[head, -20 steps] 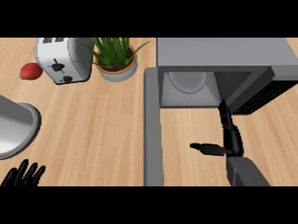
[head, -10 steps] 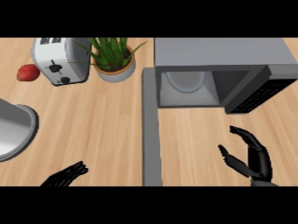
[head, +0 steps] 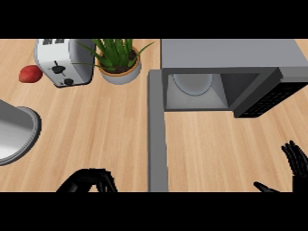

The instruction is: Pick up the milk, place it into the microwave and close the microwave

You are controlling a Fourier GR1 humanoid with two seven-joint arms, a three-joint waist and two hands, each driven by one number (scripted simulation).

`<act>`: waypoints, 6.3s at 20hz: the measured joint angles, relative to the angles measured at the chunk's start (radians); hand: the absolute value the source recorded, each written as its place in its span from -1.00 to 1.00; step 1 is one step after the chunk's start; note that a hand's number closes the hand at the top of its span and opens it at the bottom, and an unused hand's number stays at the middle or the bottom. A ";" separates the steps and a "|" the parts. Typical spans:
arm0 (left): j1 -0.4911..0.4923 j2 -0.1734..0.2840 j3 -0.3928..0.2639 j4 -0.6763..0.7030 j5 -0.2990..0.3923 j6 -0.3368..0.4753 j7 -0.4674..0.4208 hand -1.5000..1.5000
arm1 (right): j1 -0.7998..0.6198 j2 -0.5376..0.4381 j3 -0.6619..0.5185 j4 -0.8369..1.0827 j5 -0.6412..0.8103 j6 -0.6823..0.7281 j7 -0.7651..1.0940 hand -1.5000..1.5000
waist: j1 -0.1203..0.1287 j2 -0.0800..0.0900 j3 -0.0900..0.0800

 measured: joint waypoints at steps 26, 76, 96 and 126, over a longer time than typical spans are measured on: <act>-0.578 0.004 -0.568 0.650 0.003 0.353 0.052 1.00 | 0.071 -0.144 -0.064 -0.073 -0.088 0.180 0.018 -1.00 | -0.023 0.005 0.000; -1.350 0.038 -0.736 0.925 0.725 0.990 0.040 1.00 | -0.168 -0.312 0.078 -0.423 -0.284 0.391 0.292 -1.00 | -0.356 0.089 0.003; -1.372 0.054 -0.746 0.938 0.823 1.063 0.006 1.00 | -0.283 -0.407 0.247 -0.644 -0.289 0.535 0.426 1.00 | -0.395 0.081 0.005; -1.305 -0.008 -0.613 0.865 1.057 1.131 0.003 1.00 | -0.210 -0.436 0.440 -0.897 -0.342 0.596 0.560 1.00 | -0.399 0.101 -0.006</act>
